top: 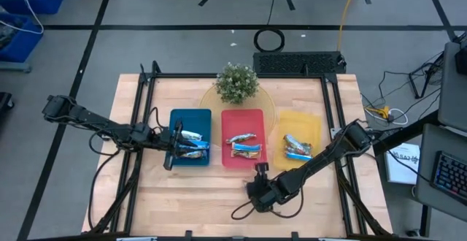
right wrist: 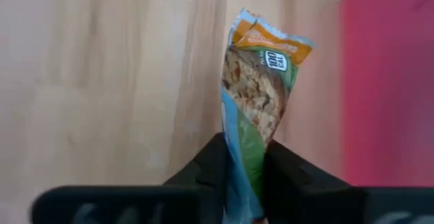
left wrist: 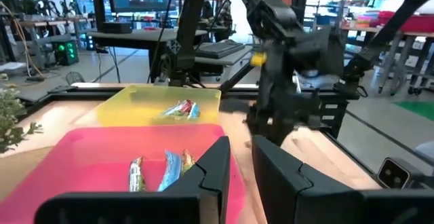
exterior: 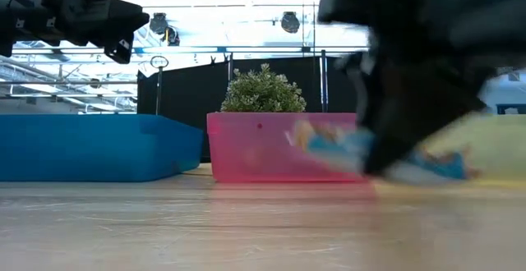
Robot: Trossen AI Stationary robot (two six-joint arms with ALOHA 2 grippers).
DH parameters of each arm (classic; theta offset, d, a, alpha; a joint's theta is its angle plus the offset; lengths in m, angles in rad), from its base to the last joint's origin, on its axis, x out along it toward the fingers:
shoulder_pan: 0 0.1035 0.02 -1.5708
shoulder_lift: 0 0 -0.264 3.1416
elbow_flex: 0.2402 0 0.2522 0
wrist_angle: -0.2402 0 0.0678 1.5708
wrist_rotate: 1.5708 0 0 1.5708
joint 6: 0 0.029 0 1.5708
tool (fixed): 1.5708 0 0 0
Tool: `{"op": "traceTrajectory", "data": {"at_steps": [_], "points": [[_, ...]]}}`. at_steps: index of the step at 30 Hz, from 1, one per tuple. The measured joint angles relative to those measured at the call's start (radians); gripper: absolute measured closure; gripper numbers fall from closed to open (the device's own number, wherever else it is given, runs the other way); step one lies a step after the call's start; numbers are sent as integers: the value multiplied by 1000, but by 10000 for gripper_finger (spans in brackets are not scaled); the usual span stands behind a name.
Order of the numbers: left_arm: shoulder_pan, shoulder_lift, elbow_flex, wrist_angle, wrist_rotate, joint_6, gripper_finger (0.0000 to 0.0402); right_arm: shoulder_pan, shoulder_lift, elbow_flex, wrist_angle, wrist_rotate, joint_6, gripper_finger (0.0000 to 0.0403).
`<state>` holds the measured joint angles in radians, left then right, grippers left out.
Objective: Pick and place Granola Bars by type
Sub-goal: Put the yellow granola bar into the red bin
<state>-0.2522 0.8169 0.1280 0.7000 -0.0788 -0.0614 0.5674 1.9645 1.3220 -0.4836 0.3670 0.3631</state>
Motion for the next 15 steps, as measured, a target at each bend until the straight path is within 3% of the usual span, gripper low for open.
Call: {"op": "traceTrajectory", "data": {"at_steps": [3, 9, 15], "points": [[0, 0, 0, 0, 0, 16, 330, 2, -53, 1, 19, 50, -64, 369], [0, 0, 0, 1, 0, 17, 330, 3, -180, -4, 44, 58, -256, 356], [0, 0, 0, 4, 0, 17, 330, -3, -375, -180, 173, 64, -405, 365]]}}
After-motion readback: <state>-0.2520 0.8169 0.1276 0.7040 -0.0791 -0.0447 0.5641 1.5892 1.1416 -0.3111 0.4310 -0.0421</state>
